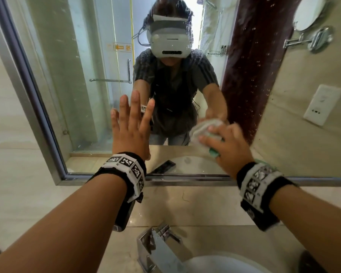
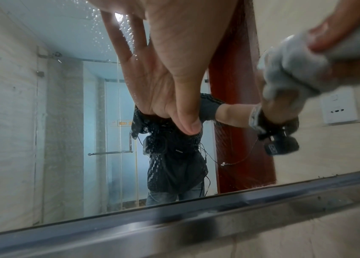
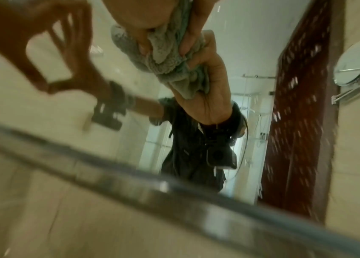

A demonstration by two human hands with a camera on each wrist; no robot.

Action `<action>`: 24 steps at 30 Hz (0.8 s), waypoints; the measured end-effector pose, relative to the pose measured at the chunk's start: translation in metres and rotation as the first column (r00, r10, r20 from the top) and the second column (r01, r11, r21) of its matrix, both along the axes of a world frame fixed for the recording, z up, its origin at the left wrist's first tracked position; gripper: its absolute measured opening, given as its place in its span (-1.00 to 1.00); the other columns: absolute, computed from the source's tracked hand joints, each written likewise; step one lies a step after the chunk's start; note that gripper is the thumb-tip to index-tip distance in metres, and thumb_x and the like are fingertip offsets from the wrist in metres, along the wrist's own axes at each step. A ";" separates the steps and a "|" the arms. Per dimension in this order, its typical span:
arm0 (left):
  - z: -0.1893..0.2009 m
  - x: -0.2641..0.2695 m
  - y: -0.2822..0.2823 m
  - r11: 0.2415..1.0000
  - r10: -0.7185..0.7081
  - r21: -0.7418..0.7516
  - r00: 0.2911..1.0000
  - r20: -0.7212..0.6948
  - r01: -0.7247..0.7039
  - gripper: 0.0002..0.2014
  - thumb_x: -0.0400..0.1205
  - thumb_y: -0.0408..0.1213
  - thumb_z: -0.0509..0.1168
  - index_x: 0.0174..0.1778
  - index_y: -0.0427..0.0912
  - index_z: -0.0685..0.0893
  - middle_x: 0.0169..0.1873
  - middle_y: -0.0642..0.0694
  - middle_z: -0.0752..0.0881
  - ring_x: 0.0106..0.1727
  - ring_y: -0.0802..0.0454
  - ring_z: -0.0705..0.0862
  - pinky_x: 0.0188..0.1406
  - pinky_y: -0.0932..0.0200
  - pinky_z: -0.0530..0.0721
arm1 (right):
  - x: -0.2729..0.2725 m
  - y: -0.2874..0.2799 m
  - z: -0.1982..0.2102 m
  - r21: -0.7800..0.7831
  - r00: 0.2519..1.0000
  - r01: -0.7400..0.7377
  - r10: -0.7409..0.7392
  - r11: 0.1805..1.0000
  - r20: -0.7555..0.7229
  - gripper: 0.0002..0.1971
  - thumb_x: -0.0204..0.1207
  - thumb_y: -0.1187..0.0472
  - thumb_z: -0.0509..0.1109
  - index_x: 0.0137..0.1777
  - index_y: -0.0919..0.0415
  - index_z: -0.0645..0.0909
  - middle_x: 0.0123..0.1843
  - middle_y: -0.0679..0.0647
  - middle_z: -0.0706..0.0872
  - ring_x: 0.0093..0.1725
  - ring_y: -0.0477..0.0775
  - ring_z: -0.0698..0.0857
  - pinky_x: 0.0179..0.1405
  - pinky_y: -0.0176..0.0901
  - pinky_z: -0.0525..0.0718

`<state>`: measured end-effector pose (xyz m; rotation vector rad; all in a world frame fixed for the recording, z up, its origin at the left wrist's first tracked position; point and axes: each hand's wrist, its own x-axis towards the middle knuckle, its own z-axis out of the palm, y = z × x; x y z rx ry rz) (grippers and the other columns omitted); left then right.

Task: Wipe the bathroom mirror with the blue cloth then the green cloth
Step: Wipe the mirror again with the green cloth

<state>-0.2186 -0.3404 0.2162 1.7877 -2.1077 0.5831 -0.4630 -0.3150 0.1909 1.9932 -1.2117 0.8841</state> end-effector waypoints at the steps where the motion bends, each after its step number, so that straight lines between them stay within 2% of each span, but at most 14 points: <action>1: -0.001 0.000 -0.001 1.000 0.000 -0.003 1.000 0.002 0.000 0.49 0.28 0.11 0.57 0.32 -0.02 -0.80 0.42 -0.21 -0.68 0.47 -0.29 -0.58 0.54 -0.30 -0.33 | -0.003 0.001 -0.015 0.008 0.998 -0.018 0.019 1.000 -0.057 -0.60 0.17 0.36 0.63 0.04 0.13 0.74 0.13 0.18 0.59 -0.02 0.23 0.39 -0.33 -0.08 0.61; 3: -0.002 -0.001 -0.001 1.000 -0.001 -0.006 1.000 0.001 0.001 0.47 0.29 0.11 0.57 0.35 -0.01 -0.78 0.44 -0.22 -0.66 0.49 -0.31 -0.56 0.55 -0.30 -0.31 | -0.007 0.003 -0.038 0.043 0.987 -0.050 0.056 0.998 -0.152 -0.63 0.18 0.33 0.60 0.02 0.14 0.71 0.10 0.14 0.53 -0.07 0.25 0.46 -0.36 -0.07 0.66; 6: -0.001 -0.001 0.003 1.000 0.001 -0.007 1.000 -0.005 -0.001 0.43 0.31 0.09 0.56 0.40 -0.02 -0.72 0.51 -0.27 -0.57 0.55 -0.36 -0.48 0.58 -0.30 -0.26 | -0.003 0.010 -0.054 0.182 0.960 -0.025 0.074 0.983 -0.269 -0.58 0.10 0.35 0.66 -0.03 0.13 0.67 0.00 0.16 0.61 -0.21 0.28 0.58 -0.51 -0.06 0.69; 9: 0.003 0.000 0.011 0.999 -0.026 0.038 1.000 -0.013 0.026 0.41 0.32 0.08 0.56 0.43 -0.01 -0.69 0.50 -0.26 -0.59 0.55 -0.34 -0.49 0.56 -0.27 -0.27 | 0.014 0.019 -0.048 0.303 0.977 0.096 -0.031 0.948 -0.210 -0.64 0.09 0.32 0.66 -0.10 0.12 0.70 0.03 0.12 0.61 -0.12 0.29 0.61 -0.44 -0.06 0.71; 11: 0.007 0.001 0.018 0.997 -0.020 0.070 1.000 -0.014 0.021 0.35 0.37 0.09 0.52 0.45 0.02 -0.65 0.51 -0.22 -0.59 0.56 -0.30 -0.48 0.54 -0.28 -0.27 | 0.022 0.026 -0.037 0.488 0.989 0.125 -0.069 0.864 -0.131 -0.69 0.36 0.25 0.52 0.11 0.06 0.65 0.20 0.06 0.54 0.14 0.22 0.52 -0.13 -0.02 0.67; 13: 0.016 0.000 0.029 0.995 -0.012 0.099 1.000 0.004 0.012 0.23 0.44 0.13 0.44 0.54 0.06 -0.54 0.54 -0.18 -0.55 0.59 -0.24 -0.44 0.52 -0.34 -0.26 | 0.027 0.035 -0.024 0.634 0.998 0.063 -0.068 0.771 -0.016 -0.70 0.52 0.16 0.35 0.25 -0.02 0.58 0.28 -0.03 0.48 0.26 0.09 0.44 0.11 -0.08 0.55; 15: 0.028 0.001 0.041 0.988 -0.048 0.150 0.998 0.028 0.043 0.05 0.47 0.15 0.39 0.63 0.13 -0.27 0.60 -0.14 -0.42 0.62 -0.19 -0.37 0.51 -0.40 -0.23 | 0.035 0.045 -0.007 0.624 0.975 -0.114 -0.033 0.773 0.220 -0.72 0.50 0.20 0.36 0.19 -0.04 0.61 0.20 -0.04 0.56 0.20 0.04 0.53 0.15 -0.11 0.53; 18: 0.049 0.009 0.058 0.932 -0.155 0.334 0.988 0.024 0.138 -0.25 0.50 0.15 0.36 0.58 0.20 0.19 0.65 -0.05 -0.06 0.66 -0.13 -0.13 0.54 -0.41 -0.10 | 0.053 0.063 0.028 0.574 0.840 -0.337 -0.037 0.747 0.541 -0.82 0.47 0.17 0.44 0.05 -0.06 0.61 0.03 0.01 0.67 0.02 -0.01 0.63 0.04 -0.16 0.60; 20: 0.061 0.015 0.068 0.890 -0.218 0.399 0.975 -0.053 0.221 -0.39 0.51 0.15 0.34 0.50 0.20 0.37 0.60 0.00 0.20 0.61 -0.09 0.11 0.55 -0.32 0.09 | 0.065 0.075 0.047 0.532 0.762 -0.409 -0.043 0.741 0.646 -0.88 0.49 0.15 0.44 -0.03 0.00 0.58 -0.09 0.02 0.69 -0.11 -0.06 0.65 -0.12 -0.27 0.63; 21: 0.068 0.020 0.078 0.870 -0.238 0.408 0.961 -0.142 0.276 -0.42 0.52 0.14 0.34 0.47 0.18 0.43 0.54 0.01 0.32 0.56 -0.07 0.25 0.51 -0.24 0.24 | 0.072 0.083 0.056 0.511 0.731 -0.431 -0.043 0.744 0.681 -0.90 0.50 0.15 0.43 -0.06 0.04 0.56 -0.14 0.02 0.69 -0.17 -0.08 0.64 -0.20 -0.35 0.60; 22: 0.073 0.022 0.086 0.846 -0.253 0.402 0.928 -0.275 0.350 -0.45 0.53 0.11 0.35 0.45 0.14 0.46 0.47 0.01 0.43 0.47 -0.04 0.38 0.45 -0.13 0.37 | 0.078 0.090 0.064 0.488 0.698 -0.453 -0.043 0.746 0.714 -0.91 0.52 0.16 0.42 -0.09 0.07 0.54 -0.18 0.03 0.67 -0.22 -0.10 0.61 -0.28 -0.42 0.57; 24: 0.083 0.029 0.109 0.776 -0.229 0.386 0.793 -0.565 0.499 -0.44 0.53 0.07 0.37 0.45 0.04 0.47 0.34 0.04 0.56 0.31 0.03 0.54 0.31 0.08 0.51 | 0.091 0.104 0.078 0.453 0.627 -0.501 -0.051 0.738 0.777 -0.90 0.55 0.16 0.39 -0.12 0.12 0.51 -0.24 0.00 0.61 -0.30 -0.14 0.56 -0.38 -0.48 0.52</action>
